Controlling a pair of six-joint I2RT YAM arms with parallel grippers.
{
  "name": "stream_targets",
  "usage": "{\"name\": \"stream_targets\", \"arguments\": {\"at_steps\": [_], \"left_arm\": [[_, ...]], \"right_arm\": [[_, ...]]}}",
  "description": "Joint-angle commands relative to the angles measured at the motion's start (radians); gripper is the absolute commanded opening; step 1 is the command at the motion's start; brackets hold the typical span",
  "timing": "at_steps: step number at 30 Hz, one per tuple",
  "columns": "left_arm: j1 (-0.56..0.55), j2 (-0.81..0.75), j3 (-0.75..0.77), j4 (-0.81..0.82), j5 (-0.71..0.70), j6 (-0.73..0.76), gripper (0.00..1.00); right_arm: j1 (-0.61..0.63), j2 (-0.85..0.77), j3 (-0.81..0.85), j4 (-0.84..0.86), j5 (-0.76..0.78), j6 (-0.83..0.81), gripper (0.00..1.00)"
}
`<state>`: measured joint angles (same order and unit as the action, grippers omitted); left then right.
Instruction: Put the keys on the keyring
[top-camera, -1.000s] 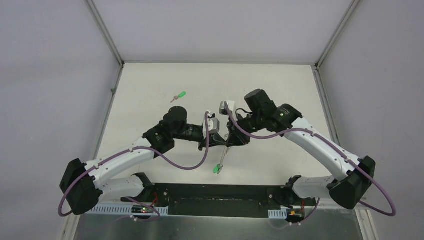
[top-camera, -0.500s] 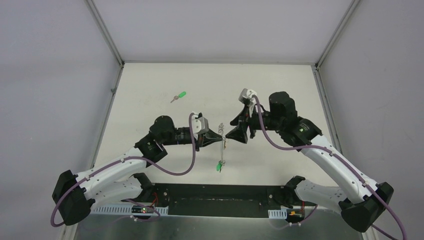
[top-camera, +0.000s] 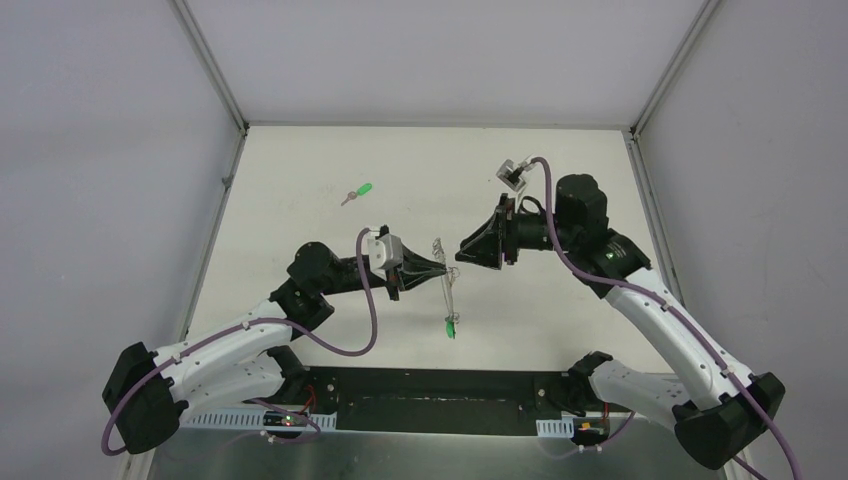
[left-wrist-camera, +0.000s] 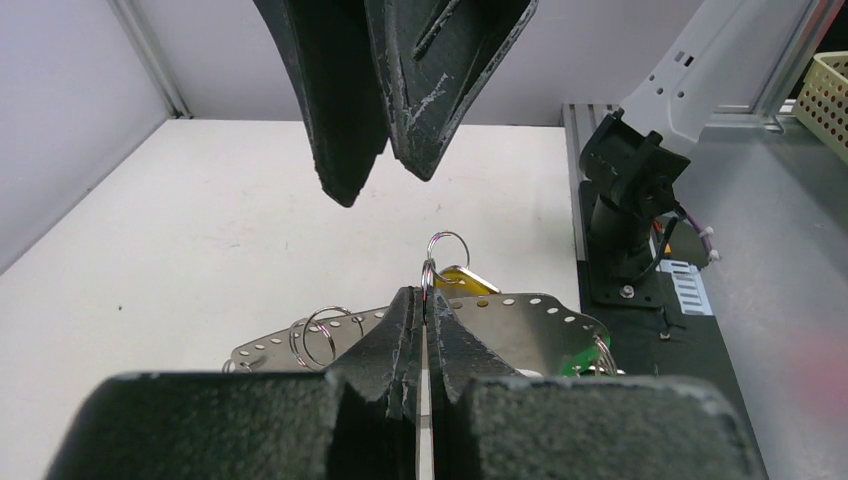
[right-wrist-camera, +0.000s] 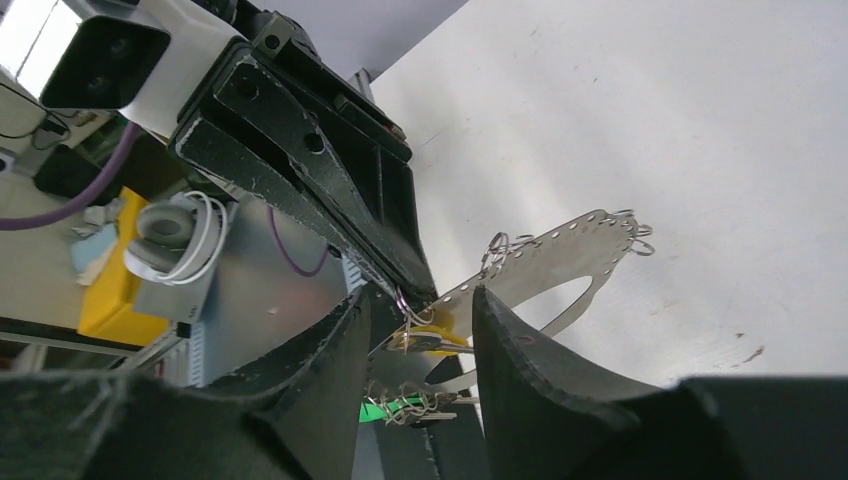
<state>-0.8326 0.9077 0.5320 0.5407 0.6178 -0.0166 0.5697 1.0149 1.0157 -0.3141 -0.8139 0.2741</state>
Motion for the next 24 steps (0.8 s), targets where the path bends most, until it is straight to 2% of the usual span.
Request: {"name": "stream_targets", "arguments": {"at_steps": [1,4,8,16,21,23,24], "left_arm": [[-0.011,-0.026,-0.008,0.143,-0.016,-0.025,0.0],[-0.011,-0.023,-0.013,0.152,-0.025,-0.026,0.0],[-0.011,-0.021,-0.011,0.151,-0.028,-0.026,0.0],[-0.01,-0.023,-0.01,0.135,-0.035,-0.023,0.0],[-0.011,-0.024,-0.007,0.117,-0.036,-0.018,0.0],[-0.011,-0.023,-0.006,0.113,-0.035,-0.017,0.0],[-0.011,-0.023,-0.006,0.111,-0.036,-0.016,0.0]], "right_arm": [[-0.01,0.011,0.031,0.008,-0.07,0.13,0.43],[-0.01,0.032,0.037,-0.034,-0.1,0.143,0.4],[-0.01,0.039,0.03,-0.049,-0.108,0.144,0.3],[-0.01,0.042,0.021,-0.065,-0.123,0.134,0.27],[-0.01,0.038,0.004,-0.065,-0.141,0.129,0.29],[-0.01,0.04,0.0,-0.065,-0.141,0.128,0.28],[-0.009,0.041,0.0,-0.064,-0.14,0.126,0.24]]}}
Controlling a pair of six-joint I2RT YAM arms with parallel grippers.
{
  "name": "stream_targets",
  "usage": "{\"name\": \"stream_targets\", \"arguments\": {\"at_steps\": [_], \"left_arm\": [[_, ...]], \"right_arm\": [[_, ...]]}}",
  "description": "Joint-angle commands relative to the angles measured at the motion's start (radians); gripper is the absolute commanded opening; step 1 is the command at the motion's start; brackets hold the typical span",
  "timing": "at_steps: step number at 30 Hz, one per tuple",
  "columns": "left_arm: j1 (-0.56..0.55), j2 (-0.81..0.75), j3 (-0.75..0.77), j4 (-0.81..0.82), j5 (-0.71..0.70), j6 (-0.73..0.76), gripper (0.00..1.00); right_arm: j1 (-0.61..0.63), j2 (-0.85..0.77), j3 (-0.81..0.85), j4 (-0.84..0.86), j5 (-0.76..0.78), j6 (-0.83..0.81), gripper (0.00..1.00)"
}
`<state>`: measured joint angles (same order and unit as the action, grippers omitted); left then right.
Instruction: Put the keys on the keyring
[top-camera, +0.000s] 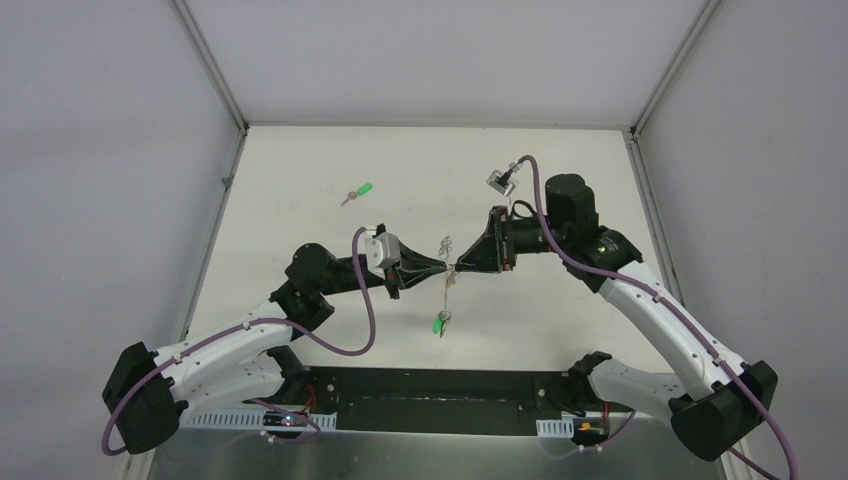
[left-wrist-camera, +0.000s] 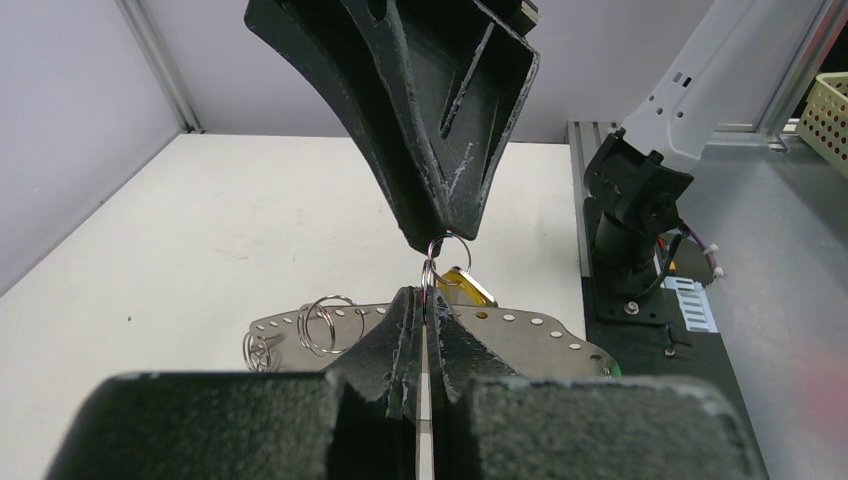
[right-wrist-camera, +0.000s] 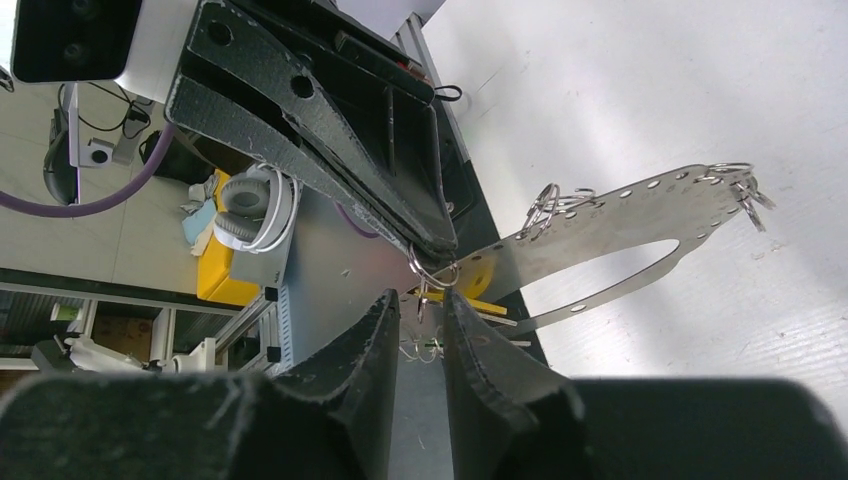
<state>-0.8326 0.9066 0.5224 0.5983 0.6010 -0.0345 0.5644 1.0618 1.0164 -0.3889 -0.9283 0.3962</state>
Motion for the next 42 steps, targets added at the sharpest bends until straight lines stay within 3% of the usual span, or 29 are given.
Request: {"name": "stream_targets", "arguments": {"at_steps": [1,9,21,42], "left_arm": [[-0.011,-0.022,0.004,0.053,-0.018,0.002,0.0],[-0.01,-0.028,0.003,0.046,-0.018,0.002,0.0],[-0.011,-0.035,0.002,0.041,-0.016,0.003,0.0],[-0.01,-0.006,0.005,0.073,0.0,-0.012,0.0]], "right_arm": [[-0.004,-0.006,-0.002,0.011,-0.022,0.0,0.2],[-0.004,-0.013,-0.005,-0.002,0.011,-0.032,0.0],[-0.005,-0.038,-0.022,-0.058,0.13,-0.093,0.0],[0.007,0.055,-0.036,0.02,0.048,-0.059,0.0]]}}
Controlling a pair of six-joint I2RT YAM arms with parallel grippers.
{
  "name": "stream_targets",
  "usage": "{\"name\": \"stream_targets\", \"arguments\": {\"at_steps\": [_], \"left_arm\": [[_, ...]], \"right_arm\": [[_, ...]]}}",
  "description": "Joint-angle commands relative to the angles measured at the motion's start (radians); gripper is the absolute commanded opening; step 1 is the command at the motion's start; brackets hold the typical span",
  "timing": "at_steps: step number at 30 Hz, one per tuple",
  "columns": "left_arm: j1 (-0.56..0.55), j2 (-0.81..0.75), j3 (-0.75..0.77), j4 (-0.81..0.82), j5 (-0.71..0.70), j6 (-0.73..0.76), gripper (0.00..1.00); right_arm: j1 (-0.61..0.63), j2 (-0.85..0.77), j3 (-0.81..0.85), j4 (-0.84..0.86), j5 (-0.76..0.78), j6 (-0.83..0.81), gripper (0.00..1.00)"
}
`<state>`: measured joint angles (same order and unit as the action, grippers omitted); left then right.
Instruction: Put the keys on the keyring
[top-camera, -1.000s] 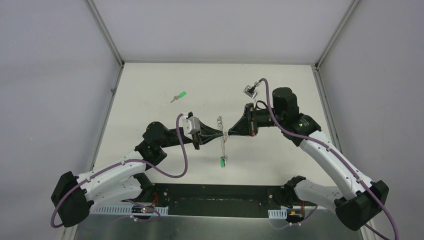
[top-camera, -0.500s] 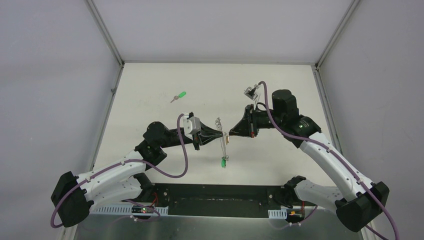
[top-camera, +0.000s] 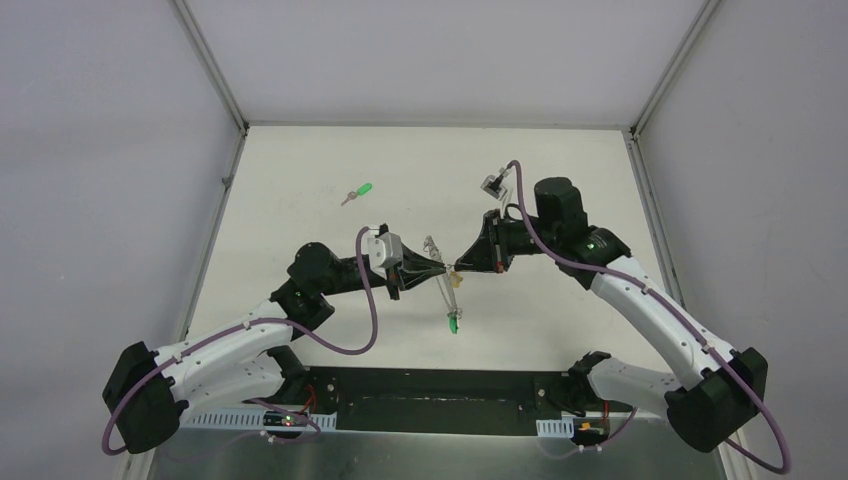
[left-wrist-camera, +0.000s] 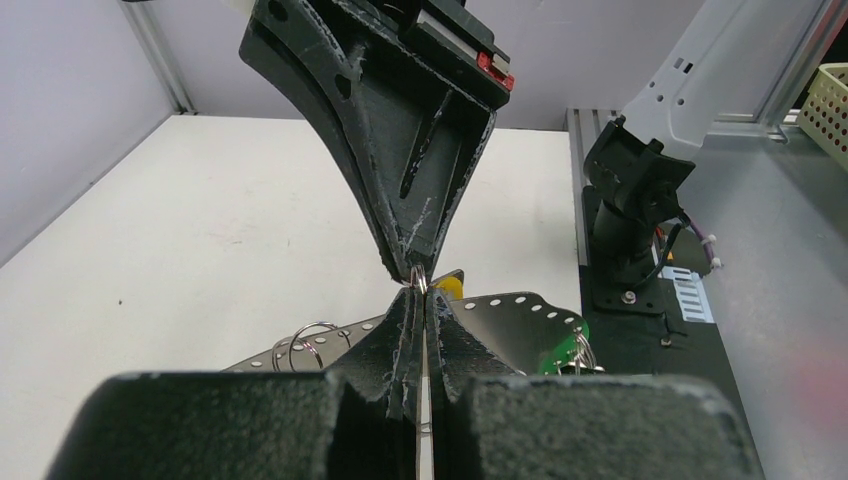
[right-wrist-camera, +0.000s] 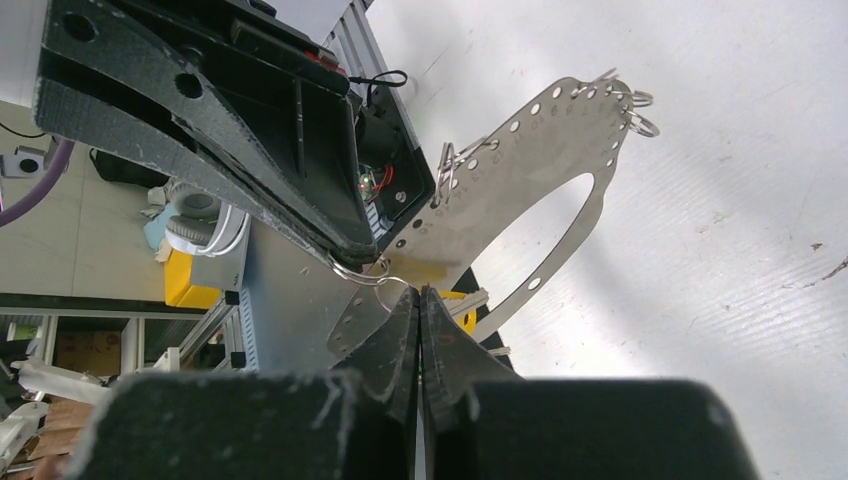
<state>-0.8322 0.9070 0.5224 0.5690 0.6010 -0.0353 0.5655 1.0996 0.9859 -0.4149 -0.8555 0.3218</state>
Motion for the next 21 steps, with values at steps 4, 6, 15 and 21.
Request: {"name": "stream_targets", "arguments": {"at_steps": [4,6,15,21], "left_arm": [[-0.011,-0.002,0.004,0.107,0.002,-0.014,0.0],[-0.01,-0.003,0.002,0.108,0.001,-0.014,0.0],[-0.011,-0.033,-0.005,0.073,-0.007,-0.006,0.0],[-0.011,-0.035,-0.007,0.068,-0.007,-0.003,0.0]], "right_arm": [[0.014,0.036,0.003,0.058,-0.058,0.005,0.0],[0.014,0.041,0.021,0.042,-0.057,-0.017,0.01],[0.013,-0.014,0.035,0.039,-0.033,-0.119,0.49],[0.014,-0.116,-0.071,0.207,-0.136,-0.248,0.57]]}}
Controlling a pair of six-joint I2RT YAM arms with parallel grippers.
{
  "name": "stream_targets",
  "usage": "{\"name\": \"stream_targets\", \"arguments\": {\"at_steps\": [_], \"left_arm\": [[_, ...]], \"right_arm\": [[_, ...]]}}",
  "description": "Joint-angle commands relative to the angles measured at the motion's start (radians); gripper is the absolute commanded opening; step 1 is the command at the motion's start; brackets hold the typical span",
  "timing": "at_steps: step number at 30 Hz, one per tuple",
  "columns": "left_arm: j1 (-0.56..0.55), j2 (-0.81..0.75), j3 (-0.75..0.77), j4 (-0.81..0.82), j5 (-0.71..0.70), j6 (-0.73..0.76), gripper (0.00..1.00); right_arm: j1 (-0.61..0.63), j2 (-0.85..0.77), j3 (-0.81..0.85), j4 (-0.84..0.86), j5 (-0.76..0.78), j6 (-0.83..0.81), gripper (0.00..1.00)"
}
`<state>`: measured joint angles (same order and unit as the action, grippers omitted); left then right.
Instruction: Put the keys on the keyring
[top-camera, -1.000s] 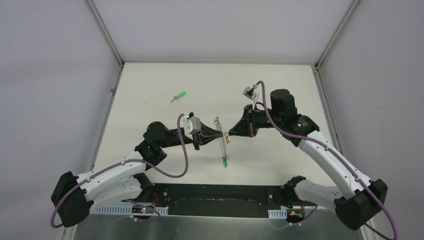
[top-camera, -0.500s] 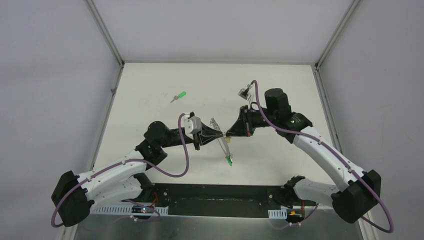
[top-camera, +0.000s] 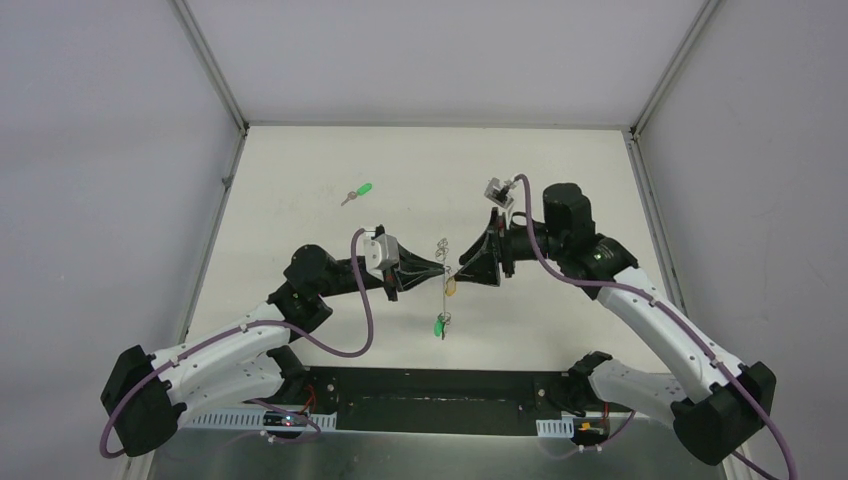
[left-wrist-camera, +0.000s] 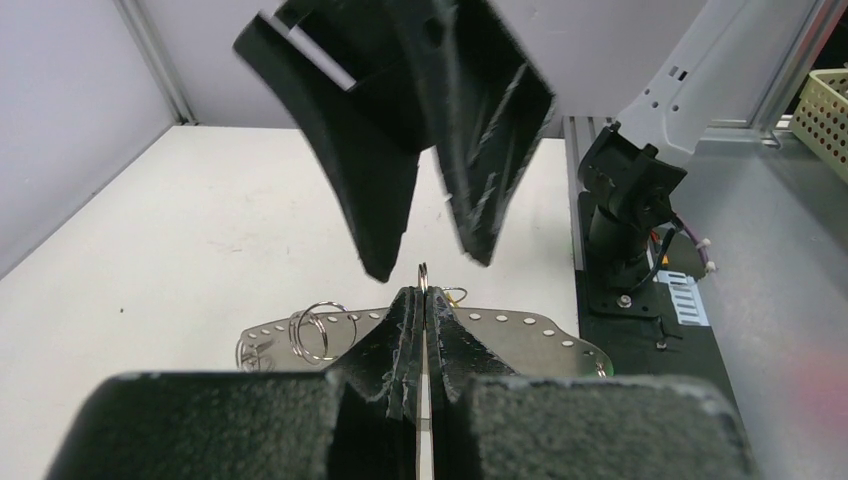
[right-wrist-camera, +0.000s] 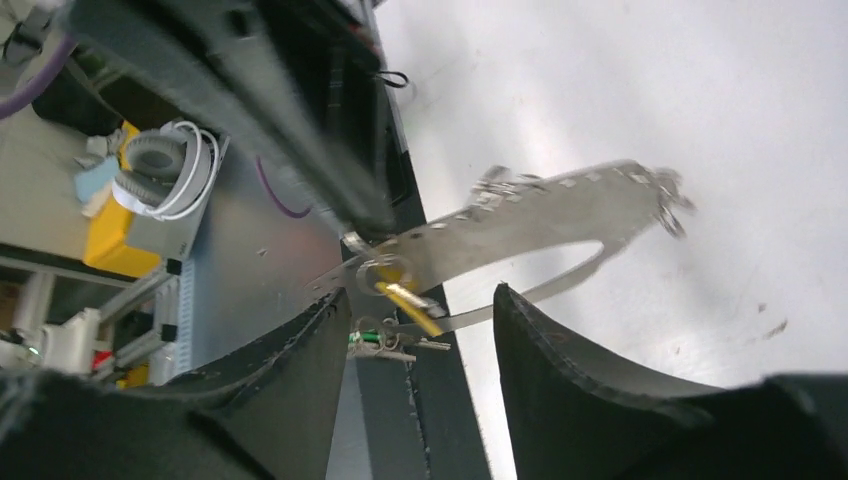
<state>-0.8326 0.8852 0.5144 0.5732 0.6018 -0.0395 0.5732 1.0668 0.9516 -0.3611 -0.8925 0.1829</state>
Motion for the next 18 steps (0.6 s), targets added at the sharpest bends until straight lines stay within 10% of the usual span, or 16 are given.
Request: {"name": "stream_targets", "arguments": {"at_steps": [1,18], "left_arm": [[-0.011,-0.012,0.002,0.064,-0.007,0.002,0.0],[-0.011,0.011,0.026,0.059,0.066,-0.002,0.0]], "right_arm": [[0.007,-0.096,-0.055,0.188,-0.131,-0.135,0.57],[0.031,-0.084,-0.092,0.349,-0.235,-0.285,0.41]]}}
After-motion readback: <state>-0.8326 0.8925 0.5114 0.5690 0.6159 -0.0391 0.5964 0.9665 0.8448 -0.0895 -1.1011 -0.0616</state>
